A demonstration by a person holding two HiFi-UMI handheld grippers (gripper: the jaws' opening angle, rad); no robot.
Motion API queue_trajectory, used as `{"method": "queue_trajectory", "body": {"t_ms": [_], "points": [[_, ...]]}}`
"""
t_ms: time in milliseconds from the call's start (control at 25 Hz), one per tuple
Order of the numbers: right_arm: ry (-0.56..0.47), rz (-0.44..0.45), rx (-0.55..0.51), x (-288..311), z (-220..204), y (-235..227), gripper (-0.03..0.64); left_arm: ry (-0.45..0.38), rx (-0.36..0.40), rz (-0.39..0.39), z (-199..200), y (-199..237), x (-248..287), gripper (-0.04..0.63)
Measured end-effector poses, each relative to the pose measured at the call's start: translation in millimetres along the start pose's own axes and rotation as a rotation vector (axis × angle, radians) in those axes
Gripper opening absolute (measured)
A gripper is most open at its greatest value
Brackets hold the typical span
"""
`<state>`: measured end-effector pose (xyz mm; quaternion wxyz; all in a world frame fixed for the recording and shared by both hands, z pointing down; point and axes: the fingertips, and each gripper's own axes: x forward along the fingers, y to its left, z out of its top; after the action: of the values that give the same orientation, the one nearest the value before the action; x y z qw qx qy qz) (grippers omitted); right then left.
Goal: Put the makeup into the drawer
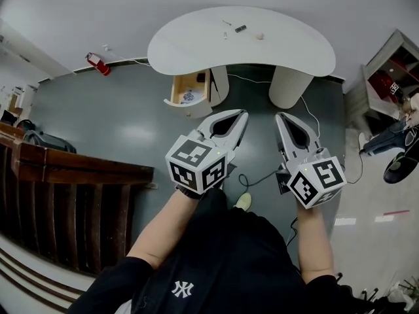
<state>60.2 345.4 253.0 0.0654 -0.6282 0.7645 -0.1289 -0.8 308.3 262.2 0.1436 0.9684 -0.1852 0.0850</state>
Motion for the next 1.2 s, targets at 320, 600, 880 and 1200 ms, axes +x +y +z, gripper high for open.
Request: {"method": "queue_trajectory", "body": {"t_ms": [320, 600, 880, 1200], "points": [[0.019, -0.015, 0.003, 26, 1, -22, 0.015, 0.01, 0.008, -0.015, 7, 19, 29, 0.008], [0.037, -0.037, -0.017, 83, 6, -41, 0.015, 0.005, 0.008, -0.042, 24, 69, 63, 0.008], [0.055, -0.07, 0.0, 154, 6, -63, 0.015, 0.019, 0.012, -0.061, 39, 136, 99, 0.008], [0.082, -0.103, 0.007, 232, 2, -82, 0.015, 0.031, 0.0, -0.103, 51, 204, 138, 0.008]]}}
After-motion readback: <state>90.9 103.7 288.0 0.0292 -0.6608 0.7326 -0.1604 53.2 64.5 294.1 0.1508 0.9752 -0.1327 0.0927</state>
